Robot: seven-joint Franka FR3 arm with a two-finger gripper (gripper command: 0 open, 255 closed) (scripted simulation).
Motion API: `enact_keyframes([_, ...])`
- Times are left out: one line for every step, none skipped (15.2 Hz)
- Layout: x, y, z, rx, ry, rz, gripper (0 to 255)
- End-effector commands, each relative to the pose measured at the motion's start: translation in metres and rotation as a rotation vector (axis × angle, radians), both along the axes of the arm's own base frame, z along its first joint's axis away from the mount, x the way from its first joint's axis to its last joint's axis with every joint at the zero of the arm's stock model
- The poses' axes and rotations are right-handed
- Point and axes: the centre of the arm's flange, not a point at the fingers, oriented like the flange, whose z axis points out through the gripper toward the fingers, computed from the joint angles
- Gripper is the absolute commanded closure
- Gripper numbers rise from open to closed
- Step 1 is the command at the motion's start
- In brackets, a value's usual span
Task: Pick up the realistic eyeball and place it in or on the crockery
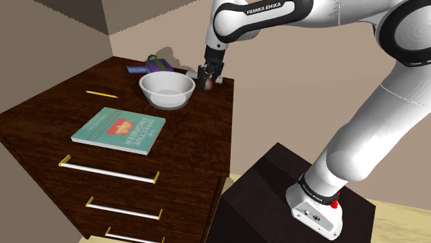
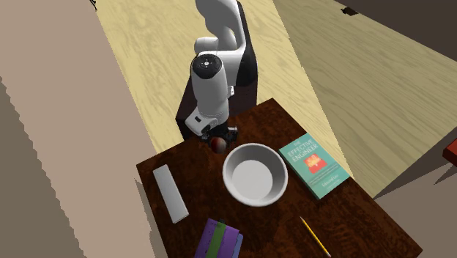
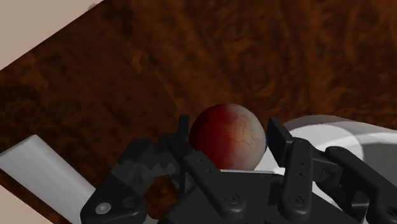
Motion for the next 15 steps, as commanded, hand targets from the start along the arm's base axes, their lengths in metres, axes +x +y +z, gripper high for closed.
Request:
enact_keyframes([0.002,0.000,0.010,0.000,0.000,0.000,255])
enact_keyframes([0.002,0.000,0.016,0.000,0.000,0.000,255])
enact_keyframes([0.002,0.000,0.021,0.000,0.000,0.000,255])
enact_keyframes([0.002,0.000,0.026,0.000,0.000,0.000,255])
enact_keyframes([0.002,0.000,0.031,0.000,0.000,0.000,255])
enact_keyframes([0.002,0.000,0.037,0.000,0.000,0.000,255])
enact_keyframes([0.002,0.000,0.042,0.000,0.000,0.000,255])
enact_keyframes([0.002,0.000,0.047,0.000,0.000,0.000,255])
enact_keyframes([0.002,0.000,0.053,0.000,0.000,0.000,255])
enact_keyframes([0.002,0.000,0.058,0.000,0.000,0.000,255])
enact_keyframes([0.002,0.000,0.063,0.000,0.000,0.000,255])
enact_keyframes([0.002,0.000,0.068,0.000,0.000,0.000,255])
enact_keyframes([0.002,0.000,0.074,0.000,0.000,0.000,255])
enact_keyframes([0.002,0.000,0.079,0.000,0.000,0.000,255])
enact_keyframes([0.002,0.000,0.084,0.000,0.000,0.000,255])
